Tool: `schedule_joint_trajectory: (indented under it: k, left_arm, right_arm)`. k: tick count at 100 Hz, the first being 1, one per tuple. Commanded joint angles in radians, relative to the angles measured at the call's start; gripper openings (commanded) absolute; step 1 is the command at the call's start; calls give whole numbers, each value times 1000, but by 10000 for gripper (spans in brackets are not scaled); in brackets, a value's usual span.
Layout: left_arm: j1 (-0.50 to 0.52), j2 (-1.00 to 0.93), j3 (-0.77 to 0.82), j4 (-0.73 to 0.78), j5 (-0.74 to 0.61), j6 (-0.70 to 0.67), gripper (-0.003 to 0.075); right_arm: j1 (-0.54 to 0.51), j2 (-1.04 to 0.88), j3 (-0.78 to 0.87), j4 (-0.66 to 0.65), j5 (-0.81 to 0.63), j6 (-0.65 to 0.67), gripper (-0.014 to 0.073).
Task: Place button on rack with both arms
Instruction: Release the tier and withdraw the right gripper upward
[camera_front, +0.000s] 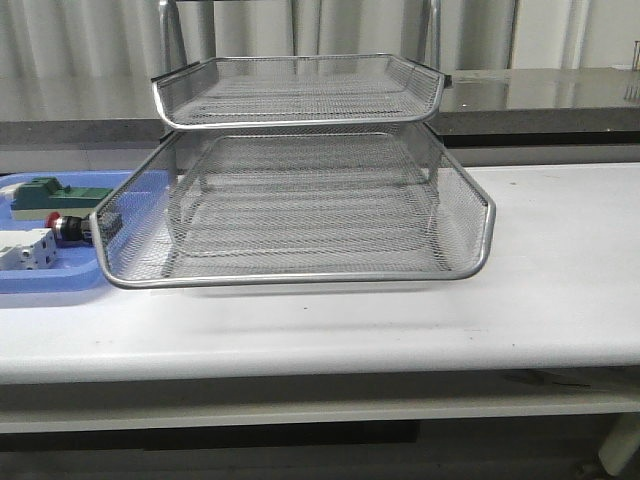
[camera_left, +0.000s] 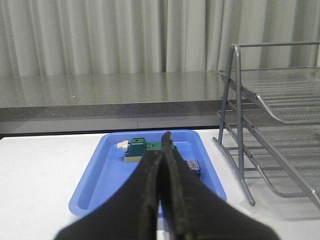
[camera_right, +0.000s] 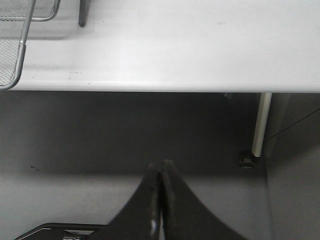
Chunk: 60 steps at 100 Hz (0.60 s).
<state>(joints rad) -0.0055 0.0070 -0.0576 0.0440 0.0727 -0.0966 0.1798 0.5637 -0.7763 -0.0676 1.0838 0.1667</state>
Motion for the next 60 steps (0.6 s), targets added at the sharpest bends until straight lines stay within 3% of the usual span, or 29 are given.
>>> schedule_joint_trajectory:
  k: [1, 38, 60]
  left_arm:
    - [1, 64, -110, -15, -27, -9, -20]
    - [1, 613, -619, -22, 308, -9, -20]
    - [1, 953, -920, -20, 519, 58, -20]
  right_arm:
    - [-4, 3, -33, -20, -51, -2, -67]
    - [-4, 3, -33, -20, -51, -2, -67]
    - [-4, 3, -33, -20, -51, -2, -67]
